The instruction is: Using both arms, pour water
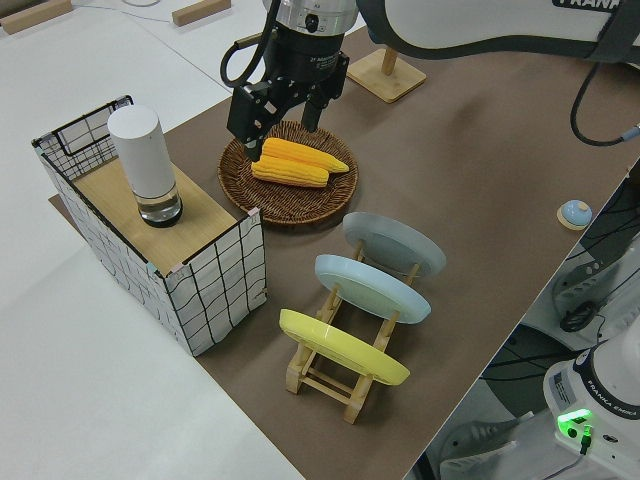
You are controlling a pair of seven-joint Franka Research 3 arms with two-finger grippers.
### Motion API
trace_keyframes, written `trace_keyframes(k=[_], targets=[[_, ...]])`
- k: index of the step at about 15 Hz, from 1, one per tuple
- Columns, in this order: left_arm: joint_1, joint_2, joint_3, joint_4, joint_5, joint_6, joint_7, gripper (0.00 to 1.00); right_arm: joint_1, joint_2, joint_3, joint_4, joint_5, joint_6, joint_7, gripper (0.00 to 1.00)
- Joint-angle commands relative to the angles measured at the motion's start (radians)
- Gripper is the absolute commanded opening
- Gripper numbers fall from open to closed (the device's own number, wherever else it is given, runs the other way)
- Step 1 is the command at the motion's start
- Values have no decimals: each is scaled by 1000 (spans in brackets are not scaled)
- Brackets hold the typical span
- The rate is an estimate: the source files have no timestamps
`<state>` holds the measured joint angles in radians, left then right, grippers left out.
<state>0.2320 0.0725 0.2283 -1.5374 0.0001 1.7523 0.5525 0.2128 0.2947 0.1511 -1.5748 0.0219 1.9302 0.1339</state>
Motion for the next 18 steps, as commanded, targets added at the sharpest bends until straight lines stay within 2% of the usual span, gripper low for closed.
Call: trace_keyframes(k=[1, 3, 4, 6, 10, 14, 16, 17, 18], targets=[[70, 23, -6, 2, -57, 91, 82, 995, 26, 56, -2, -4, 3, 151, 10, 992], [107, 30, -7, -6, -106, 153, 148, 995, 52, 87, -2, 1, -28, 254, 1, 992], [115, 36, -7, -10, -121, 182, 177, 995, 63, 98, -2, 2, -78, 298, 0, 992], [135, 67, -7, -13, -165, 234, 201, 995, 68, 112, -2, 9, -144, 341, 1, 992], [185, 121, -7, -41, -389, 326, 324, 995, 59, 135, -2, 32, -155, 426, -7, 990], [193, 170, -9, -43, -500, 403, 418, 995, 51, 165, -2, 76, -164, 452, -8, 985], [188, 184, -12, -43, -567, 447, 431, 995, 50, 172, -2, 78, -165, 455, -10, 973], [184, 196, -18, -43, -583, 475, 429, 995, 50, 178, -2, 84, -166, 457, -14, 948], [179, 200, -23, -41, -583, 504, 428, 995, 51, 191, -2, 105, -165, 457, -26, 921]])
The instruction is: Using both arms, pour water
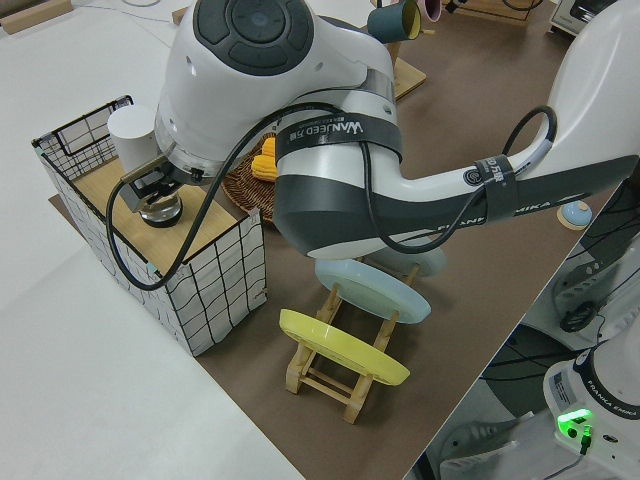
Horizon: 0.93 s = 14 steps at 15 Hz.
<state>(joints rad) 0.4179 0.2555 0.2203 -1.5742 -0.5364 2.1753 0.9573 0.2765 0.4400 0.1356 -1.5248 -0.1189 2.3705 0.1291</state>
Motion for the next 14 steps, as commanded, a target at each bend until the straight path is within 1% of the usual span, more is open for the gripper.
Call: trace_keyframes(k=[1, 2, 5, 6, 8, 9, 10, 11, 14], targets=[[-10, 24, -18, -6, -50, 110, 20, 995, -13, 61, 13, 77, -24, 16, -35, 891], [-10, 33, -19, -4, -62, 132, 20, 995, -13, 72, 13, 93, -24, 16, -45, 877], [-10, 56, -19, 0, -102, 168, 23, 995, -14, 78, 13, 100, -25, 16, -83, 774], [-11, 59, -19, 0, -103, 185, 23, 998, -13, 81, 13, 104, -25, 16, -98, 720], [-11, 73, -22, 0, -111, 198, 23, 995, -11, 104, 13, 142, -27, 16, -121, 618], [-11, 79, -22, 2, -117, 199, 23, 995, -13, 114, 13, 161, -27, 16, -128, 584], [-11, 82, -22, 2, -122, 199, 23, 995, -13, 123, 13, 170, -27, 16, -131, 563], [-11, 84, -31, 2, -126, 207, 23, 995, -13, 126, 13, 175, -27, 16, -132, 529], [-11, 93, -51, 2, -137, 251, 21, 995, -13, 129, 13, 180, -27, 16, -147, 513]])
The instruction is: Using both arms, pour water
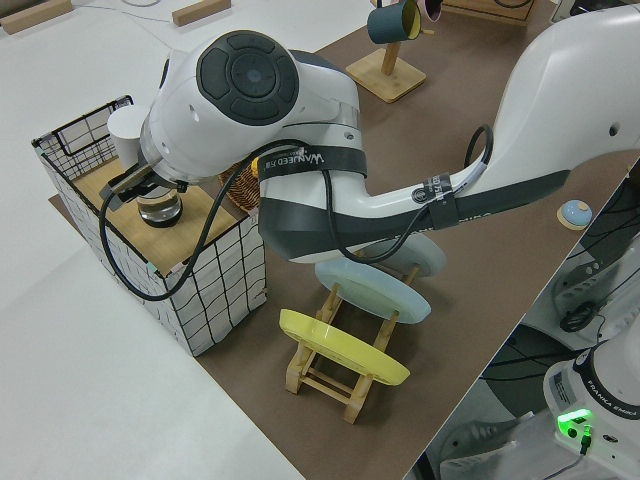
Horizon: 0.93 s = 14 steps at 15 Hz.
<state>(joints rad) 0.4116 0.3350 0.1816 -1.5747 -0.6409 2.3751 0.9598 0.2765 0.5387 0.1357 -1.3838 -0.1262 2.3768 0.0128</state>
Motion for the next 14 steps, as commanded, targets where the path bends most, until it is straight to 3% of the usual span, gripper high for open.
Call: trace_keyframes(k=[1, 3, 6, 8, 11, 14], targets=[[-5, 15, -19, 2, -34, 53, 19, 995, -14, 32, 12, 38, -20, 10, -37, 479], [-5, 15, -19, 2, -33, 53, 20, 995, -14, 43, 12, 54, -21, 10, -53, 408], [-4, 19, -19, 2, -33, 53, 20, 995, -14, 52, 10, 68, -33, 10, -66, 189], [-5, 19, -19, 2, -33, 53, 20, 962, -14, 52, 9, 68, -33, 10, -68, 153], [-5, 25, -19, 2, -34, 53, 17, 505, -14, 57, 7, 80, -33, 10, -70, 117], [-5, 36, -21, 2, -34, 59, 17, 241, -14, 58, 4, 80, -41, 10, -74, 84]])
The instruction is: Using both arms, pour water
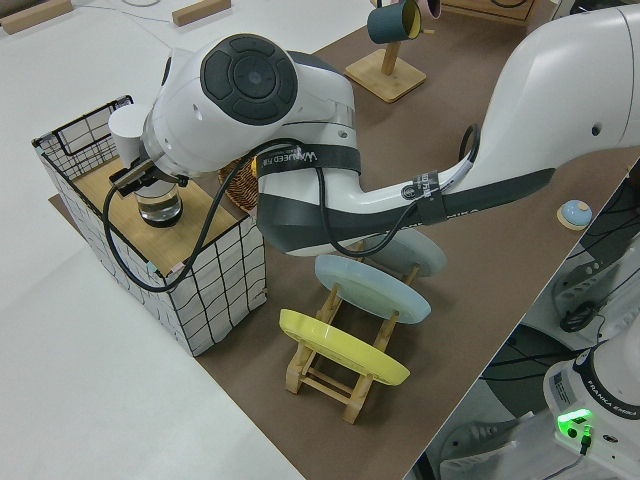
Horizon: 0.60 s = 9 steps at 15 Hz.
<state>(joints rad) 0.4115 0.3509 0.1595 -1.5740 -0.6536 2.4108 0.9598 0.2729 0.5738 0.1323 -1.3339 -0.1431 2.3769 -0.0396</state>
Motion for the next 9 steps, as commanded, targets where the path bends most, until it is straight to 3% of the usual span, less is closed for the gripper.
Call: trace_keyframes(k=[1, 3, 9], targets=[[-5, 20, 2, 2, -21, 24, 17, 147, -11, 23, 7, 30, -24, 10, -22, 59], [-5, 20, 3, 2, -21, 24, 20, 42, -11, 23, 6, 30, -24, 10, -20, 23], [-8, 7, 5, 32, -3, 4, -71, 0, -12, 17, 1, 32, -29, -2, -19, 0]])
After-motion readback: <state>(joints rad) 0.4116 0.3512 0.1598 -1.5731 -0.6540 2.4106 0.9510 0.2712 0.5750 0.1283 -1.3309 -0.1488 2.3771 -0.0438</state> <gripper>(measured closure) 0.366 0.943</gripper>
